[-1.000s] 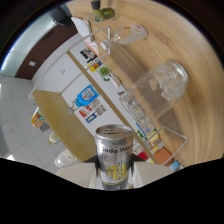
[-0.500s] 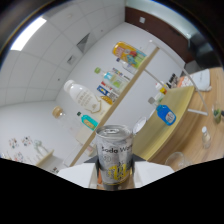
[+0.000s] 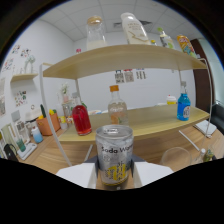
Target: Make me a cup of Mojito.
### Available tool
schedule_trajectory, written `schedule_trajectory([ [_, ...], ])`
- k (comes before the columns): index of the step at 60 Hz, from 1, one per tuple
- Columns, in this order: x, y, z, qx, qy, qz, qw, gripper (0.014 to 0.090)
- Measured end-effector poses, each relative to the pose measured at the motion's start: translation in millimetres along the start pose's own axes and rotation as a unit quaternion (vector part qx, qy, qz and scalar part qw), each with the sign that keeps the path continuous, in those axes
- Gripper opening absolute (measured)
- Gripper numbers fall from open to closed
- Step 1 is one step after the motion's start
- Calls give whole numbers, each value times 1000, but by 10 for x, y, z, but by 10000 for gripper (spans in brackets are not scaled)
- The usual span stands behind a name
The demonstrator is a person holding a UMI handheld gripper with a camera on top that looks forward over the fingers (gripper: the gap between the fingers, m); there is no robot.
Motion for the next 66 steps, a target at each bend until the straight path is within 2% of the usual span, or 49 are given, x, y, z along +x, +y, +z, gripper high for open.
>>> schedule_trajectory([
  [10, 2, 347, 104, -31, -3, -30, 999, 502],
  [21, -36, 539, 114, -47, -8, -38, 998, 509],
  [32, -53, 546, 47, -24, -7, -44, 999, 526],
  [43, -89, 625, -41, -38, 0, -70, 997, 536],
  [45, -97, 643, -52, -45, 0, -69, 997, 554],
  [49, -142, 646, -101, -58, -8, -59, 997, 643],
  [54, -156, 576, -227, -67, -6, -58, 996, 864],
  [63, -289, 300, -573, -74, -25, -51, 996, 851],
  [66, -278, 196, -690, -75, -19, -48, 996, 856],
])
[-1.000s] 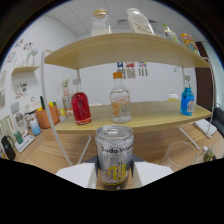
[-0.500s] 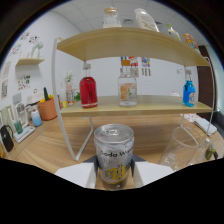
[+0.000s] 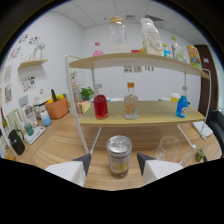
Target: Make me a cup of Mojito.
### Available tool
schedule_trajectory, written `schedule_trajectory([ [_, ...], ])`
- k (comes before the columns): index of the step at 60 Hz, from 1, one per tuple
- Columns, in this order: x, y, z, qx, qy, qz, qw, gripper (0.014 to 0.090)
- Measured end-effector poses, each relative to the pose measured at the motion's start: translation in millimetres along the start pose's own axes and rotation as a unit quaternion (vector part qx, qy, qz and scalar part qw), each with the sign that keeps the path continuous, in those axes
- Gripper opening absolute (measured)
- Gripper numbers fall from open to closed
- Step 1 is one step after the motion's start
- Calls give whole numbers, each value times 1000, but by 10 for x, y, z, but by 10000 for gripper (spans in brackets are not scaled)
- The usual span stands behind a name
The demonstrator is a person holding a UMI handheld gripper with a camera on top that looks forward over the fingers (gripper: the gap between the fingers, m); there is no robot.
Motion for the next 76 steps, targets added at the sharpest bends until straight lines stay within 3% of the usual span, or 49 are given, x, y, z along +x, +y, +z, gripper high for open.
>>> schedule_trajectory([
  [20, 376, -82, -805, -50, 52, -14, 997, 857],
  [38, 804, 134, -1100, -83, 78, -22, 993, 854],
  [76, 947, 133, -1197, -79, 83, -25, 993, 862],
])
